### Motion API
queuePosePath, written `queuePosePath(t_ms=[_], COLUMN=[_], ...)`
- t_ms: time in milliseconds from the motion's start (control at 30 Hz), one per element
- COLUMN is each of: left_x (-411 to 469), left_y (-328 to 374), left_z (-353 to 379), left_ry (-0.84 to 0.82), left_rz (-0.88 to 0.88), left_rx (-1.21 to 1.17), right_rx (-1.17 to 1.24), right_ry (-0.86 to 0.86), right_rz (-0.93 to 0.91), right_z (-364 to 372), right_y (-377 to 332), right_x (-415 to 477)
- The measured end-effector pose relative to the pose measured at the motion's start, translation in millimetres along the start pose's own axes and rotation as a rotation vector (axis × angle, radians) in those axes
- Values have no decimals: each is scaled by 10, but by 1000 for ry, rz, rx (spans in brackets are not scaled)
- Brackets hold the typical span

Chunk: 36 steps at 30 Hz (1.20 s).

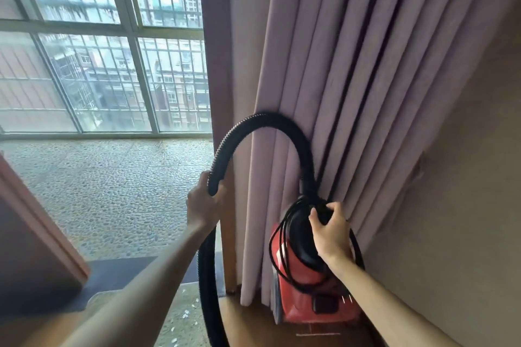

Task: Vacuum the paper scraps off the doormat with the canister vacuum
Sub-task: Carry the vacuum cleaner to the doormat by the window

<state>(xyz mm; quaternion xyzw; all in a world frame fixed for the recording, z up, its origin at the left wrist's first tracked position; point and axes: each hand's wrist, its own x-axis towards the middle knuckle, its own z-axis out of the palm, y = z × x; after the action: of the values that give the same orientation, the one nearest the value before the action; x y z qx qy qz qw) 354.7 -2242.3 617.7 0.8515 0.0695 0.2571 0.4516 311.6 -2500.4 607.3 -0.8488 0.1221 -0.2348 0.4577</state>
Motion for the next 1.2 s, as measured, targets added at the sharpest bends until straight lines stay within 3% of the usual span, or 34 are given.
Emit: queuePosePath(t_ms=[1200], left_x=[-1255], left_y=[-2634], left_z=[767], left_ry=[-149], left_rz=[-360], left_rx=[227], right_rx=[-126], right_ry=[-307], right_rz=[282], right_z=[1596], right_y=[1999], right_x=[-1183])
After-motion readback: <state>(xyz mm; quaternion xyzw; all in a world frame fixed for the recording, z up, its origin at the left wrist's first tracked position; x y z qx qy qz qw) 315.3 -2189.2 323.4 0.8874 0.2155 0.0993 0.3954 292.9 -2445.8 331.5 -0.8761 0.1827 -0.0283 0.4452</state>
